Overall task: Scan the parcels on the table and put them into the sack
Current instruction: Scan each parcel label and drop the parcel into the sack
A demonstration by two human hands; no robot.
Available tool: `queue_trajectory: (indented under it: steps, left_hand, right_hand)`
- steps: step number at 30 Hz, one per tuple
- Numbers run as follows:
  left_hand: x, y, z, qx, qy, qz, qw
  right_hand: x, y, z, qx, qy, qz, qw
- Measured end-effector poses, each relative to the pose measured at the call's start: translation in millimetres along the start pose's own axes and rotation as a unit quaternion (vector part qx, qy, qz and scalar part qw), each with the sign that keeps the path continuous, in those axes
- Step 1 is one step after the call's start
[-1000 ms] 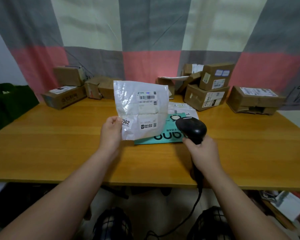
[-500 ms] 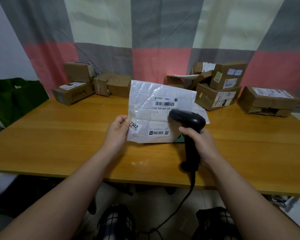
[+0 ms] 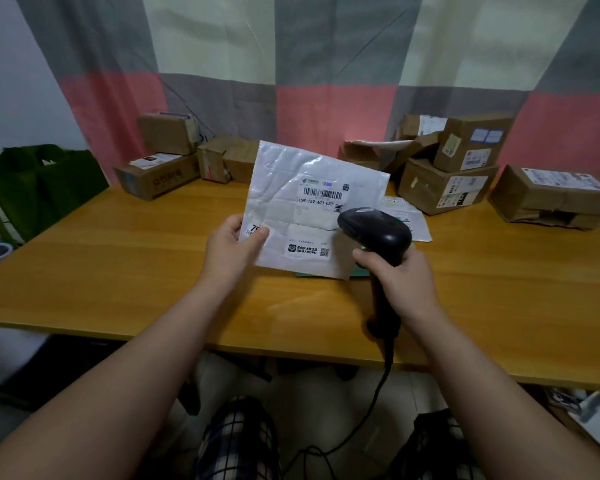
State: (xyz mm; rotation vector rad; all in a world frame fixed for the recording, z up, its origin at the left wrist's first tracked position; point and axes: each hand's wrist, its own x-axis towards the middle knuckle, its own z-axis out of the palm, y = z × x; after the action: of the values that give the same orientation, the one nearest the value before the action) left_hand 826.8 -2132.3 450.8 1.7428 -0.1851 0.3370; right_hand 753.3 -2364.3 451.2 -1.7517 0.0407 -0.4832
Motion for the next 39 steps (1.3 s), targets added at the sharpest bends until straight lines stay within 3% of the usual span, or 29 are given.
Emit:
queue_trajectory:
  steps: [9, 29, 34, 39]
  left_hand:
    - [-0.5, -11.3, -8.8, 0.027, 0.036, 0.013, 0.999]
    - [-12.5, -11.4, -13.4, -0.019, 0.053, -0.004, 0.998]
    - [-45.8, -4.1, -54.2, -0.021, 0.136, 0.012, 0.99]
    - [-118.6, -8.9, -131.2, 0.01, 0.248, -0.003, 0.969]
  right_hand:
    - [-16.1, -17.2, 13.4, -0.038, 0.021, -0.062, 0.997]
    - [-25.2, -23.5, 26.0, -0.042, -0.014, -0.041, 0.998]
    - [-38.4, -28.2, 44.6, -0.003, -0.075, -0.053, 0.996]
    - [-69.9, -44.0, 102.8, 0.071, -0.186, -0.051, 0.979]
